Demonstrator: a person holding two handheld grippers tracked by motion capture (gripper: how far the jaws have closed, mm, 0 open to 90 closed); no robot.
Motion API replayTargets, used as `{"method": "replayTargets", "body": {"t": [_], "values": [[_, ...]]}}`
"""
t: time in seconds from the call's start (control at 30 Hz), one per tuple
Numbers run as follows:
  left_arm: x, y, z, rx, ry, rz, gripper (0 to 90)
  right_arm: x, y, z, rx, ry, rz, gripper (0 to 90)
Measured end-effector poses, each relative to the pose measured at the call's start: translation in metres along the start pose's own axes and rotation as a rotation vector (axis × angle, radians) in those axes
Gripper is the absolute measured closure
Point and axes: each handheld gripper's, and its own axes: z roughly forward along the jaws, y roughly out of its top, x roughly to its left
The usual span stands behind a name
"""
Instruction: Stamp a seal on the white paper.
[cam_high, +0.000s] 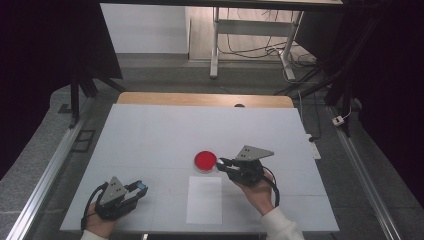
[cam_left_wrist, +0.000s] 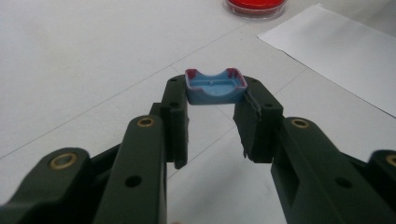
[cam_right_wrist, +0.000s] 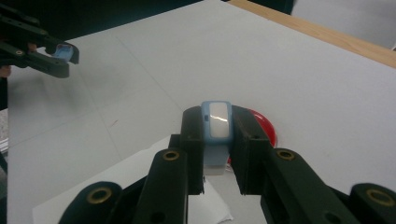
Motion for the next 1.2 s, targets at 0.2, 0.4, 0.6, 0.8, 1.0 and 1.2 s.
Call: {"method": "replayTargets", "body": {"t": [0.2, 0.4, 0.6, 0.8, 1.0, 1.2], "values": [[-0.001, 0.0, 0.001, 0.002, -0.002, 0.002, 65.5, 0.005, -0.001, 0.0, 0.014, 0.013, -0.014, 75.6], [-0.001, 0.0, 0.001, 0.003, 0.0, 0.001, 65.5, 0.011, -0.003, -0.001, 0.028, 0.026, -0.024, 75.6], [-0.002, 0.001, 0.002, 0.002, -0.003, 0.002, 65.5, 0.018, -0.009, -0.002, 0.047, 0.047, -0.034, 75.6], [-0.001, 0.001, 0.002, 0.004, -0.005, 0.005, 65.6, 0.025, -0.013, 0.003, 0.08, 0.074, -0.051, 75.6], [-0.001, 0.001, 0.002, 0.004, -0.005, 0.005, 65.5, 0.035, -0.014, 0.01, 0.1, 0.11, -0.068, 75.6], [-0.001, 0.0, 0.002, 0.004, -0.005, 0.005, 65.5, 0.042, -0.015, 0.014, 0.126, 0.124, -0.095, 75.6]]}}
